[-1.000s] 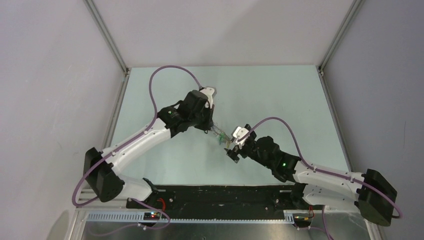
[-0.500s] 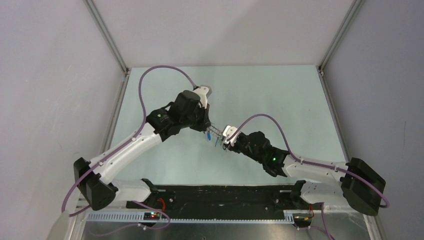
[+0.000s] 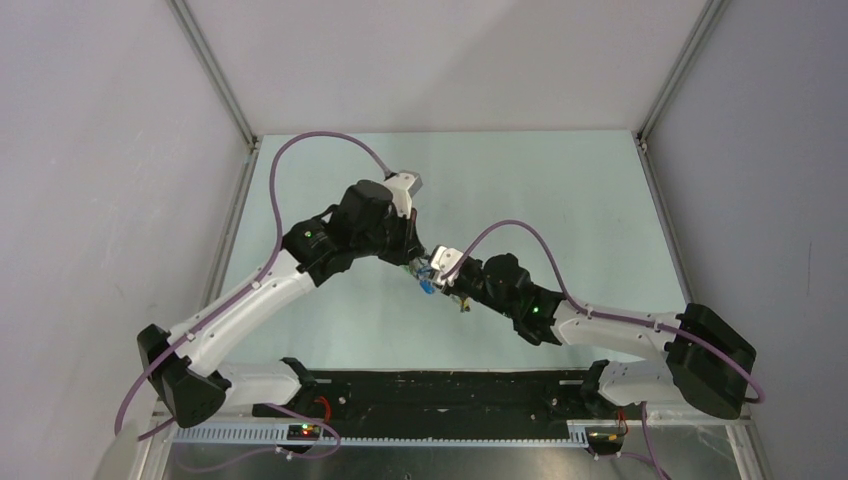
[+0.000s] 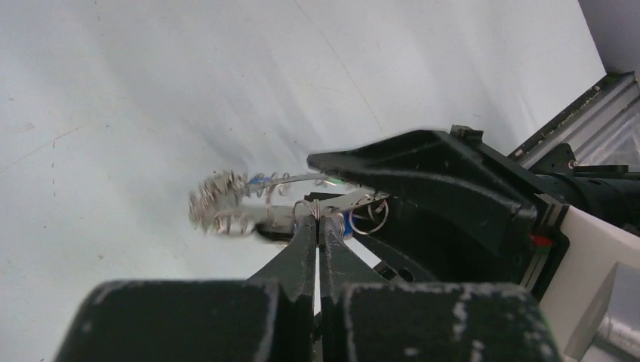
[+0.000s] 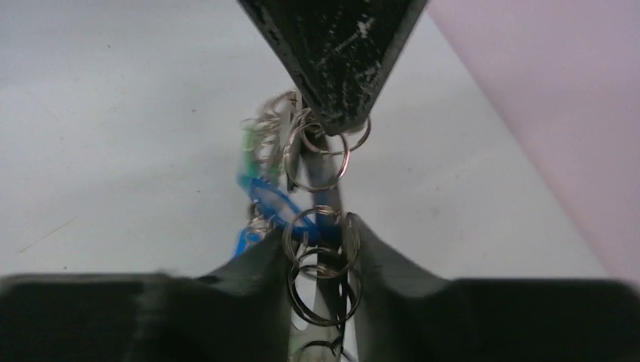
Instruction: Remove the keys from the keyring
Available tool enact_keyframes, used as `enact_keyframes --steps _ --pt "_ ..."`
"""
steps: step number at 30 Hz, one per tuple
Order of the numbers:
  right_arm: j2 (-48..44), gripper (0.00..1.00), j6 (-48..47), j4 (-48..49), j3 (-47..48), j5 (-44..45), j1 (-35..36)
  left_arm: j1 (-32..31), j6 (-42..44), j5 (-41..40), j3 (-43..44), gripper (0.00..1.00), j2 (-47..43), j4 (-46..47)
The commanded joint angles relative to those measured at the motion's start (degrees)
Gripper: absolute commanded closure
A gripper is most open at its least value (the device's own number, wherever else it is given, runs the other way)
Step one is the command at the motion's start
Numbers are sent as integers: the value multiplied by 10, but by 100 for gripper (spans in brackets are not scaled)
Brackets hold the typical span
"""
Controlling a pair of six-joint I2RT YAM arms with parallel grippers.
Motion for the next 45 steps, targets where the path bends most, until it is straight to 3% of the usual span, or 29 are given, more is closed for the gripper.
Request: enact_keyframes --steps 1,2,3,5,7,12,14,17,25,34,37,45 --pt "8 80 -9 27 26 -3 3 -1 8 29 41 100 -27 16" --pt "7 96 -11 24 26 -1 3 -1 8 29 42 100 -29 16" --pt "5 99 -12 17 26 3 3 -1 7 25 42 100 -32 15" --pt "-6 100 -15 4 26 6 3 1 7 18 41 100 -37 12" --pt "-21 100 -26 -14 26 16 2 5 6 10 36 92 -47 11" --pt "-69 100 -110 -59 26 55 2 27 4 -4 20 54 -97 12" --pt "-88 100 -147 -68 26 70 -1 35 10 -15 14 43 -126 12" --pt "-127 100 -192 -71 31 83 -11 41 25 -33 0 36 -167 14" --pt "-220 100 -230 -140 92 5 -42 41 49 4 -96 31 -216 101" --pt "-258 100 -246 -209 163 -86 -44 24 100 123 -257 30 -329 415" --pt "-256 100 -248 -229 185 -99 -41 13 144 134 -274 30 -338 472" --pt "-245 100 -259 -225 197 -94 -33 -20 212 179 -270 31 -321 518"
